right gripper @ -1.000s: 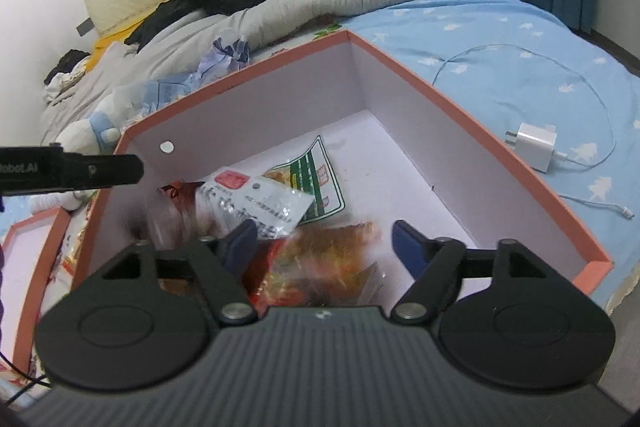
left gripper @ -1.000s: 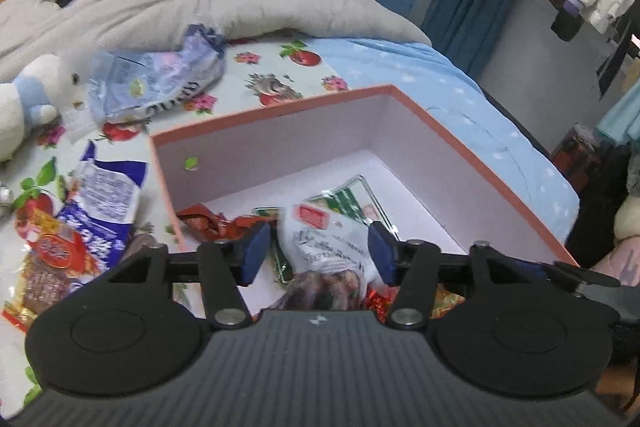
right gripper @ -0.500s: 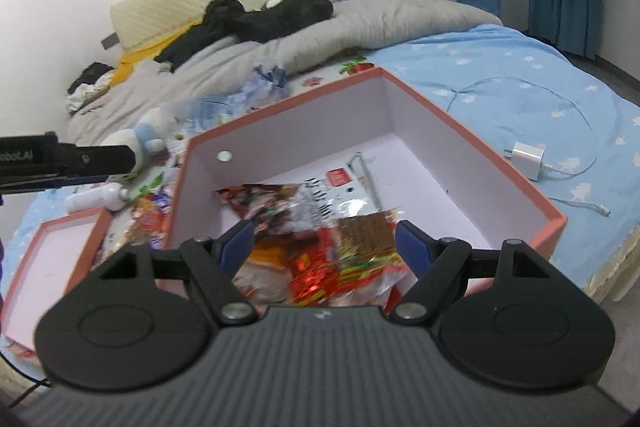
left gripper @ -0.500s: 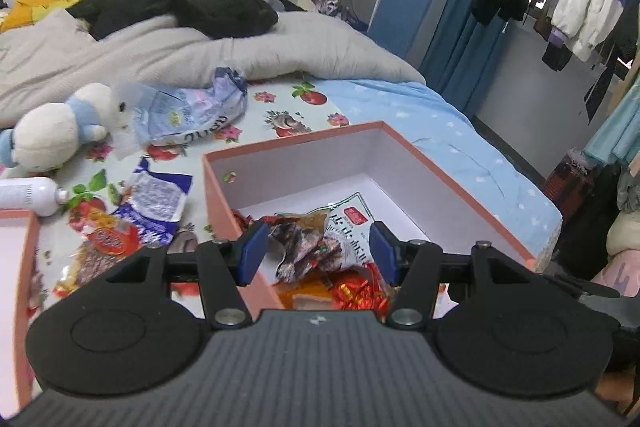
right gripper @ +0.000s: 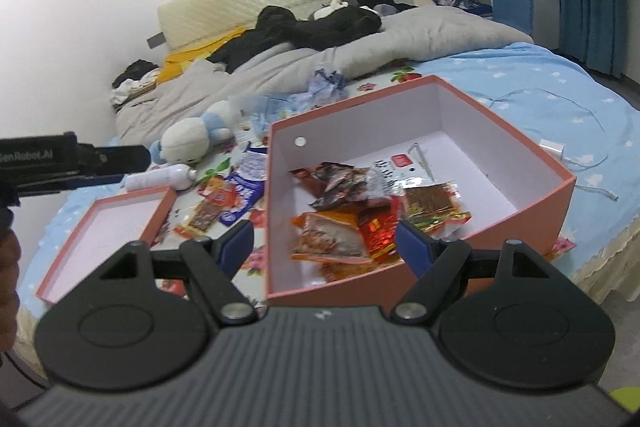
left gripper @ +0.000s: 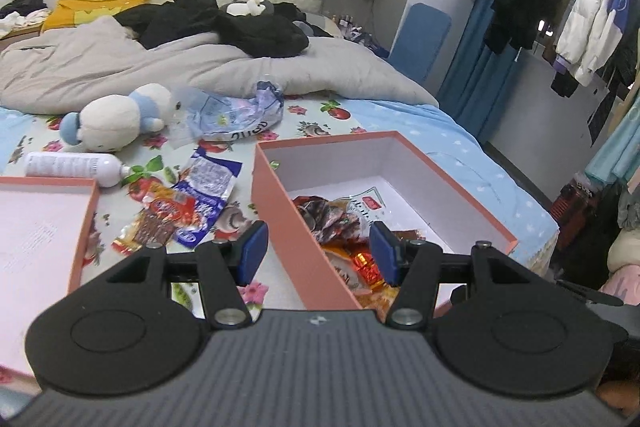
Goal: Organize snacks
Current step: 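Withdraw both tools upward away from the deep box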
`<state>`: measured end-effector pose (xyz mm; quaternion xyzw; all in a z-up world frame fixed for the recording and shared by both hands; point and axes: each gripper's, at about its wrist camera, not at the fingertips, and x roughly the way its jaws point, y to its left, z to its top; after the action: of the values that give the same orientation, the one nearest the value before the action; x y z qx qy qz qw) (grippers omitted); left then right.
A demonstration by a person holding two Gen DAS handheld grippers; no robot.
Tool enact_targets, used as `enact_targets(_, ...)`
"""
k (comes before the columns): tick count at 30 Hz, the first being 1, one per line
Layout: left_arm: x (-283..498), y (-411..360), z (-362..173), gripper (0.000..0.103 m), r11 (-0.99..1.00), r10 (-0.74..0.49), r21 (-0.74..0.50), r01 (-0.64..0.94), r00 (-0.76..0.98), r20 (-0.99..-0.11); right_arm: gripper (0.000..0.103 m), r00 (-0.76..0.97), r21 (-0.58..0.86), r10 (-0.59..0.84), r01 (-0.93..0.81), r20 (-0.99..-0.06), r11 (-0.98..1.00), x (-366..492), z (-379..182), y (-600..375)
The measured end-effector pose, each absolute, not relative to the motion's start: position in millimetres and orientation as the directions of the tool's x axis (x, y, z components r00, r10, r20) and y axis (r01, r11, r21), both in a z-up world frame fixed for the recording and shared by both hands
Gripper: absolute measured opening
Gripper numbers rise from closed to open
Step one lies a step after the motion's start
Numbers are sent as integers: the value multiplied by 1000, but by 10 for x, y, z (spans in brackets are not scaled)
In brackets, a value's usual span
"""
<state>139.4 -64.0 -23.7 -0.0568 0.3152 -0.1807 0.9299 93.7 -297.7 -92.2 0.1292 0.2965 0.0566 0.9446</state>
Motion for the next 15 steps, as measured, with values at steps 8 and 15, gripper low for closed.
enact_targets(8,1022,-347,-240,62,942,-334,-228,245,744,-579,79,819,262,229,-100,-527,960,761,-853,-2710)
enact_targets(15,830,-185,-315,63,951,-303,-239,197,750,-587,79,790,250,288,-175,-542,952,641,-881,-2444)
